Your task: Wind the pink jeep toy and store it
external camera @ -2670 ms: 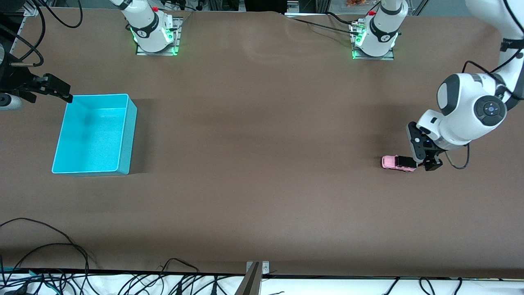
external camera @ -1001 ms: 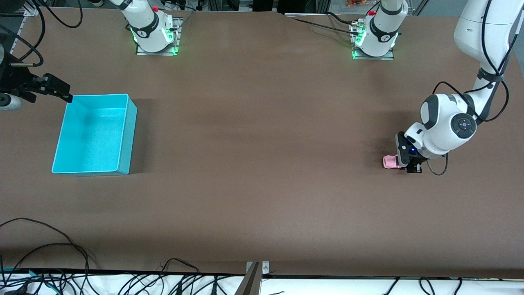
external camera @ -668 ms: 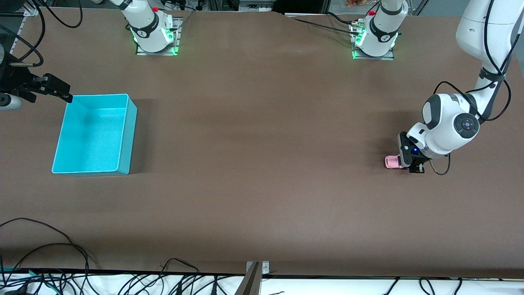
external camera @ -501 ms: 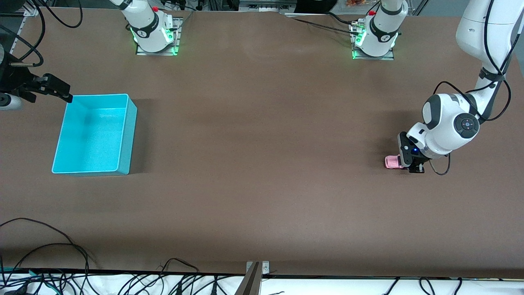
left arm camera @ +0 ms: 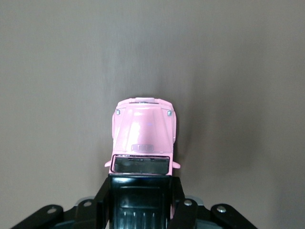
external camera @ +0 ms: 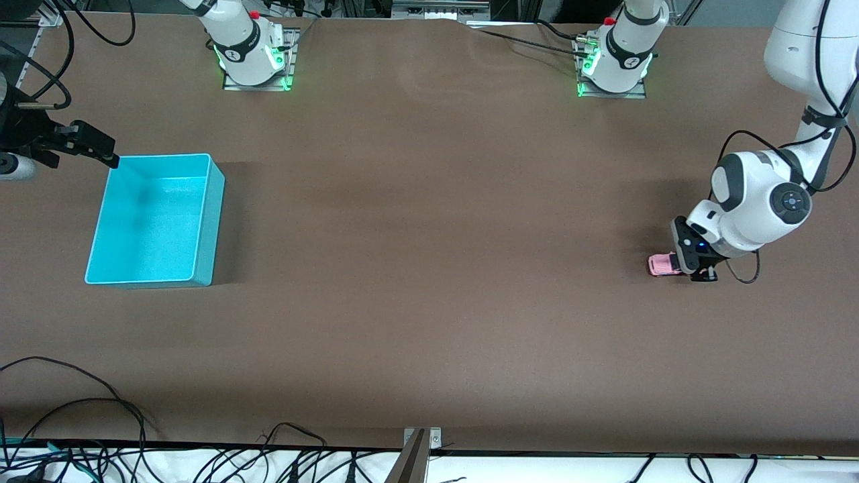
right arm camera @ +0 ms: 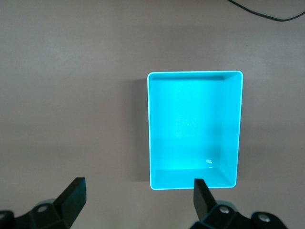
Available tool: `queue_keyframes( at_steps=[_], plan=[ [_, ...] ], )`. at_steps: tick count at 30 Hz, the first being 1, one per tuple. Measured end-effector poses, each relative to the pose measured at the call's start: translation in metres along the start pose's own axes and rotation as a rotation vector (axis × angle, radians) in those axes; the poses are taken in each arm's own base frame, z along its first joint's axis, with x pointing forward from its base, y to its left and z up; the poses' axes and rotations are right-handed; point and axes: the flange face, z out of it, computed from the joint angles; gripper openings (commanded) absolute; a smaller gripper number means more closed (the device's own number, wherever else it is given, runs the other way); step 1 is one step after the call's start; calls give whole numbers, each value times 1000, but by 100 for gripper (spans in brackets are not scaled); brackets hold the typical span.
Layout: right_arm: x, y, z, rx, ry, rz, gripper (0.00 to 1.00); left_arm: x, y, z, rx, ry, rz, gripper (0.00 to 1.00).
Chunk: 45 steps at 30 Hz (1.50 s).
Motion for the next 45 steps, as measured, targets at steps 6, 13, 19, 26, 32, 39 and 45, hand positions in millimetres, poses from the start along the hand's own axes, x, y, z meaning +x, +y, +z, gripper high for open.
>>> queue_keyframes(
  at_steps=[6,13,19,26,32,39,45],
  plan=[
    [0,0,0,0,0,0,100,-33,-1,1,5,-2,17,0],
    [0,0,0,0,0,0,100,-66,-2,1,10,-4,46,0],
    [0,0,0,0,0,0,100,-92,-2,1,17,-7,55,0],
    [0,0,0,0,0,0,100,-119,-1,2,26,-11,50,0],
    [0,0,0,0,0,0,100,-133,0,1,31,-13,45,0],
    [0,0,0,0,0,0,100,-142,1,2,35,-15,47,0],
    [0,0,0,0,0,0,100,-147,2,2,38,-16,44,0]
  ],
)
